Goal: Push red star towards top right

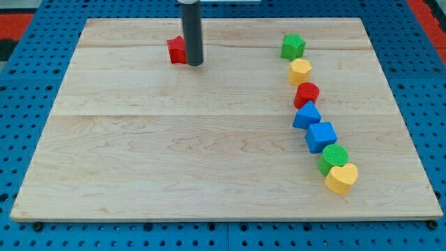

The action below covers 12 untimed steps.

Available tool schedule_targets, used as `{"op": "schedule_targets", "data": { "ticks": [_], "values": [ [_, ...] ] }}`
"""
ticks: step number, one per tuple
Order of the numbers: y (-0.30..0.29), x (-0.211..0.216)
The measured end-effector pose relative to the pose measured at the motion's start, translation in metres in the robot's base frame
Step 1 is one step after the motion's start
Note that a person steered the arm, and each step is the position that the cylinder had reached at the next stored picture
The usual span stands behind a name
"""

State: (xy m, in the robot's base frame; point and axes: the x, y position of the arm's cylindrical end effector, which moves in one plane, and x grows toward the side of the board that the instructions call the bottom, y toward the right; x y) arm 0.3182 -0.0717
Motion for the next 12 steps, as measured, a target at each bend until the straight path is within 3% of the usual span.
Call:
{"op": "schedule_targets", "data": {
  "ticks": [1,3,5,7,10,12],
  "values": [
    [-0.064,-0.024],
    [-0.085,-0.087],
    [-0.017,-0.077],
    [-0.016,-0.032],
    [0.066,-0.084],
    [0.086,-0.119]
  ]
}}
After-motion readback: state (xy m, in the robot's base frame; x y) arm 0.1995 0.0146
